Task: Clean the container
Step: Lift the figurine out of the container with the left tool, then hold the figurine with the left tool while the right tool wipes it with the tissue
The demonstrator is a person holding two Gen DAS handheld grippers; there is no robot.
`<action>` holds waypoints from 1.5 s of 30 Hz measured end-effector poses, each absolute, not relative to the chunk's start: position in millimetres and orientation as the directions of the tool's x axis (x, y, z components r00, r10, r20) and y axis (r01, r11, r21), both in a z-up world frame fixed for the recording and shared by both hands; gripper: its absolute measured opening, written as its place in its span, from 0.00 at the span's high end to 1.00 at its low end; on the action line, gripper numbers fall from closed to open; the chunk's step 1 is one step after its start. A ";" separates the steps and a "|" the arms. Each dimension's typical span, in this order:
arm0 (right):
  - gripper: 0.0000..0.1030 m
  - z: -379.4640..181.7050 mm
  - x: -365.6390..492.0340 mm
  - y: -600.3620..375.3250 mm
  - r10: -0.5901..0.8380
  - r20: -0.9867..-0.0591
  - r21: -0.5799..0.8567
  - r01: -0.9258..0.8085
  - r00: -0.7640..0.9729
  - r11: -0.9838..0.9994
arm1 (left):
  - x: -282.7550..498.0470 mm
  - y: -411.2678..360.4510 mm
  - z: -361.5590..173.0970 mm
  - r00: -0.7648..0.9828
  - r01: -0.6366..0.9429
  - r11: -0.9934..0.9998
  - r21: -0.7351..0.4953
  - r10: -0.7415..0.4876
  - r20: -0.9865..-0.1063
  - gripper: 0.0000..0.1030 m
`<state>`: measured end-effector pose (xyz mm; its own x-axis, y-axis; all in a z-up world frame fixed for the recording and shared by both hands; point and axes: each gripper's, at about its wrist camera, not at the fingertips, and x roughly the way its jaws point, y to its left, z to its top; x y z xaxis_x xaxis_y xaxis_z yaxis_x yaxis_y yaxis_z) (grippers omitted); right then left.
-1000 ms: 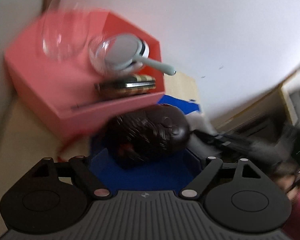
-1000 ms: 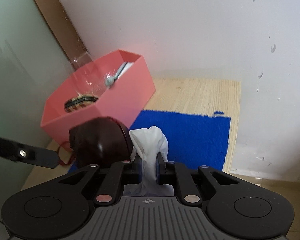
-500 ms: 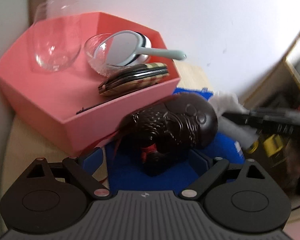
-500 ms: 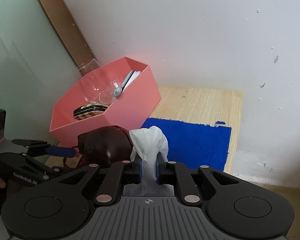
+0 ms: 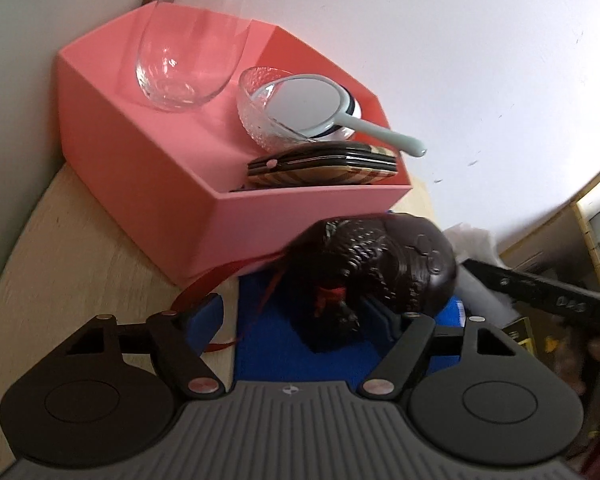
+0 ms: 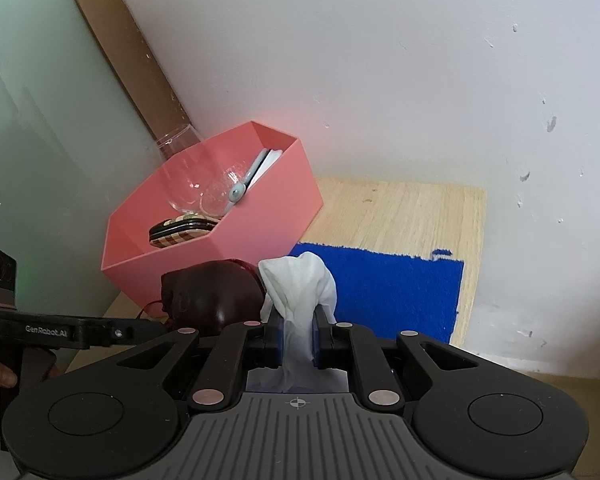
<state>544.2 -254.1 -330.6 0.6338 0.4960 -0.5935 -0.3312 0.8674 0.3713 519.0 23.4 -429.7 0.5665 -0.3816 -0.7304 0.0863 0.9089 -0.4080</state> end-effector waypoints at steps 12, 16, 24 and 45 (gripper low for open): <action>0.85 -331.9 558.3 -254.6 0.498 -0.611 0.344 -0.361 0.615 0.867 | 528.8 9.8 -435.2 0.555 0.052 0.887 -0.459 -0.408 -0.725 0.20; 0.85 -333.6 575.3 -258.0 0.500 -0.630 0.327 -0.381 0.594 0.865 | 525.5 -2.7 -425.5 0.548 0.114 0.872 -0.476 -0.455 -0.702 0.20; 0.85 -342.3 580.6 -253.6 0.510 -0.671 0.267 -0.466 0.538 0.844 | 529.6 -36.2 -418.9 0.548 0.142 0.853 -0.502 -0.490 -0.678 0.14; 0.84 -353.7 589.6 -262.9 0.531 -0.676 0.300 -0.467 0.511 0.832 | 490.2 -75.9 -403.4 0.447 0.346 0.858 -0.379 -0.506 -0.738 0.20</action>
